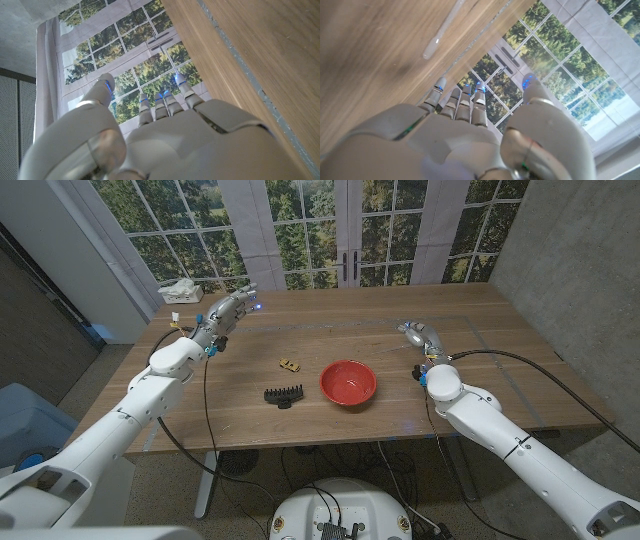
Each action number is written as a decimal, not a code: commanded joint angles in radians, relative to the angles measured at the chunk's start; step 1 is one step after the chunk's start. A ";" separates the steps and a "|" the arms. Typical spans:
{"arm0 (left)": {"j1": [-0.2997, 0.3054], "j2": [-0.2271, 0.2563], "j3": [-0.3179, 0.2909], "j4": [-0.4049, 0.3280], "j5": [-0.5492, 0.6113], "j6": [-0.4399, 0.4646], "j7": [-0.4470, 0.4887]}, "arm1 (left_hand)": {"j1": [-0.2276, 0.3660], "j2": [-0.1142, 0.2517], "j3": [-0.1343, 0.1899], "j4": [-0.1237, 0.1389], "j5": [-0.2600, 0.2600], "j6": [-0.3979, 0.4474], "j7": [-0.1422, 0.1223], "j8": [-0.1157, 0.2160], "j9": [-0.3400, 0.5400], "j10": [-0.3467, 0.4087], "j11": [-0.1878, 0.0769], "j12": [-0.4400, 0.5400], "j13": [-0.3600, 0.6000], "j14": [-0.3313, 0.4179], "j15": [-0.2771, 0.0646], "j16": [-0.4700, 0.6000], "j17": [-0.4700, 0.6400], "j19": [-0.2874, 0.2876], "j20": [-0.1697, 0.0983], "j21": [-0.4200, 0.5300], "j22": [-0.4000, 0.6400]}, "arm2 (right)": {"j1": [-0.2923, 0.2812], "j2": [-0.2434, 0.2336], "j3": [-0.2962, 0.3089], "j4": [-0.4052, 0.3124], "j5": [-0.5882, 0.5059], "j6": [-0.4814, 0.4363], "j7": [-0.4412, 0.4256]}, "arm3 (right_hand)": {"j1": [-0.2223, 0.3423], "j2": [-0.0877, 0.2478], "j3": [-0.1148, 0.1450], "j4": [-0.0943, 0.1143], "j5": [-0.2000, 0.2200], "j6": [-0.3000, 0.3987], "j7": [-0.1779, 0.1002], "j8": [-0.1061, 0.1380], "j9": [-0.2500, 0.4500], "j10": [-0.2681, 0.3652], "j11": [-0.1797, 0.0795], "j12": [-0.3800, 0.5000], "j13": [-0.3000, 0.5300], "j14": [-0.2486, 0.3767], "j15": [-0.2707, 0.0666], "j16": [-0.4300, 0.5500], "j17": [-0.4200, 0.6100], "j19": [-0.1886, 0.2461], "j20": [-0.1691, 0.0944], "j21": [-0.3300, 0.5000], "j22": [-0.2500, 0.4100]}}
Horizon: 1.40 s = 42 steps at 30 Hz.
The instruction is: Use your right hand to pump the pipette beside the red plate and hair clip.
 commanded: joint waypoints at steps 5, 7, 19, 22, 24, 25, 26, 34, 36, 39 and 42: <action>-0.017 -0.008 -0.004 0.041 -0.013 -0.019 -0.030 | 0.001 0.008 -0.008 0.000 0.003 -0.038 -0.011 -0.007 0.000 -0.011 0.000 0.003 -0.001 -0.004 0.006 0.007 -0.002 0.006 0.002 -0.008 -0.001 | 0.009 0.016 0.009 0.061 -0.047 0.252 0.049 | -0.088 0.010 -0.034 0.032 -0.020 -0.043 -0.018 0.001 -0.003 -0.021 -0.006 -0.009 -0.028 -0.007 -0.008 -0.020 -0.037 0.032 -0.031 -0.027 0.001; -0.019 -0.009 -0.004 0.049 -0.015 -0.020 -0.036 | 0.001 0.008 -0.009 0.000 0.003 -0.034 0.012 -0.002 -0.001 -0.007 -0.005 0.006 -0.002 -0.006 0.002 0.007 -0.003 0.007 0.000 -0.011 -0.001 | 0.008 0.024 0.018 0.072 -0.031 0.284 0.061 | -0.121 0.034 -0.039 0.050 -0.021 -0.048 -0.017 0.003 -0.004 -0.023 -0.007 -0.008 -0.039 -0.003 -0.023 -0.021 -0.047 0.054 -0.040 -0.034 0.001; -0.035 -0.030 -0.013 0.104 -0.054 -0.036 -0.080 | 0.002 0.018 -0.014 0.005 0.000 -0.109 0.057 -0.010 -0.006 -0.020 -0.014 0.003 -0.006 -0.038 0.002 0.000 -0.008 0.001 -0.047 -0.033 -0.004 | 0.001 0.047 0.058 0.064 -0.008 0.336 0.065 | -0.225 0.082 -0.063 0.102 -0.027 -0.056 -0.010 0.007 -0.007 -0.017 -0.007 -0.003 -0.067 0.024 -0.009 -0.017 -0.068 0.103 -0.062 -0.055 0.002; -0.045 -0.054 -0.019 0.137 -0.089 -0.046 -0.117 | -0.013 0.058 -0.016 0.024 -0.007 -0.140 0.044 -0.007 -0.007 -0.045 -0.010 -0.004 -0.008 -0.063 0.000 0.000 -0.005 -0.016 -0.053 -0.050 -0.005 | -0.004 0.054 0.067 0.060 -0.001 0.344 0.061 | -0.251 0.088 -0.071 0.115 -0.032 -0.059 -0.009 0.007 -0.007 -0.016 -0.008 -0.003 -0.073 0.024 -0.013 -0.019 -0.073 0.106 -0.068 -0.062 0.002; -0.049 -0.072 -0.026 0.156 -0.122 -0.045 -0.141 | -0.025 0.076 -0.018 0.034 -0.009 -0.146 0.045 -0.006 -0.007 -0.052 -0.010 -0.005 -0.009 -0.077 0.000 -0.001 -0.003 -0.028 -0.057 -0.059 -0.005 | -0.006 0.056 0.070 0.057 0.000 0.344 0.060 | -0.269 0.091 -0.077 0.124 -0.035 -0.060 -0.006 0.007 -0.008 -0.015 -0.008 -0.003 -0.076 0.027 -0.011 -0.019 -0.076 0.110 -0.068 -0.067 0.002; -0.051 -0.086 -0.032 0.170 -0.141 -0.047 -0.153 | -0.034 0.088 -0.020 0.041 -0.010 -0.153 0.045 -0.005 -0.008 -0.065 -0.007 -0.007 -0.010 -0.088 0.000 -0.001 -0.002 -0.036 -0.057 -0.066 -0.006 | -0.006 0.061 0.074 0.061 0.009 0.357 0.064 | -0.282 0.093 -0.081 0.130 -0.038 -0.061 -0.001 0.007 -0.008 -0.014 -0.008 -0.002 -0.079 0.028 -0.011 -0.019 -0.078 0.117 -0.070 -0.068 0.002; -0.052 -0.091 -0.035 0.176 -0.148 -0.050 -0.157 | -0.047 0.103 -0.021 0.052 -0.010 -0.166 0.047 -0.007 -0.008 -0.077 -0.010 -0.009 -0.011 -0.101 -0.002 -0.001 0.000 -0.047 -0.061 -0.075 -0.007 | -0.006 0.065 0.076 0.063 0.013 0.362 0.064 | -0.297 0.095 -0.086 0.137 -0.041 -0.062 0.001 0.008 -0.008 -0.011 -0.009 -0.001 -0.083 0.033 -0.009 -0.018 -0.081 0.124 -0.074 -0.071 0.002; -0.039 -0.105 -0.054 0.181 -0.175 -0.046 -0.147 | -0.124 0.129 0.008 0.132 0.005 -0.280 0.132 -0.010 -0.011 -0.170 -0.021 -0.015 -0.015 -0.178 0.004 0.002 0.004 -0.117 -0.078 -0.139 -0.009 | 0.005 0.097 0.089 0.105 0.046 0.423 0.079 | -0.349 0.095 -0.105 0.157 -0.051 -0.094 0.008 -0.001 -0.010 -0.020 -0.007 -0.006 -0.096 0.029 -0.008 -0.024 -0.092 0.138 -0.080 -0.087 0.002; -0.034 -0.105 -0.059 0.179 -0.183 -0.040 -0.146 | -0.139 0.128 0.015 0.149 0.007 -0.299 0.140 -0.010 -0.012 -0.189 -0.018 -0.015 -0.015 -0.199 0.007 -0.001 0.004 -0.134 -0.082 -0.153 -0.010 | 0.010 0.104 0.093 0.120 0.051 0.444 0.083 | -0.362 0.094 -0.111 0.162 -0.052 -0.110 0.011 -0.005 -0.011 -0.022 -0.007 -0.006 -0.100 0.030 -0.007 -0.025 -0.096 0.140 -0.080 -0.091 0.002; -0.017 -0.111 -0.072 0.168 -0.194 -0.044 -0.126 | -0.171 0.132 0.031 0.191 0.016 -0.333 0.132 -0.008 -0.013 -0.233 -0.014 -0.015 -0.015 -0.245 -0.003 -0.004 0.004 -0.159 -0.093 -0.179 -0.010 | 0.016 0.116 0.105 0.142 0.063 0.481 0.084 | -0.376 0.092 -0.116 0.167 -0.053 -0.117 0.020 -0.004 -0.012 -0.023 -0.009 -0.007 -0.103 0.031 -0.008 -0.026 -0.099 0.143 -0.080 -0.096 0.002; -0.005 -0.115 -0.081 0.156 -0.198 -0.045 -0.105 | -0.200 0.133 0.048 0.232 0.027 -0.368 0.117 -0.009 -0.013 -0.276 -0.011 -0.016 -0.016 -0.290 -0.013 -0.006 0.003 -0.183 -0.106 -0.205 -0.010 | 0.021 0.129 0.116 0.164 0.076 0.515 0.085 | -0.389 0.089 -0.122 0.171 -0.053 -0.121 0.032 -0.003 -0.012 -0.021 -0.008 -0.006 -0.107 0.035 -0.007 -0.026 -0.103 0.148 -0.083 -0.101 0.001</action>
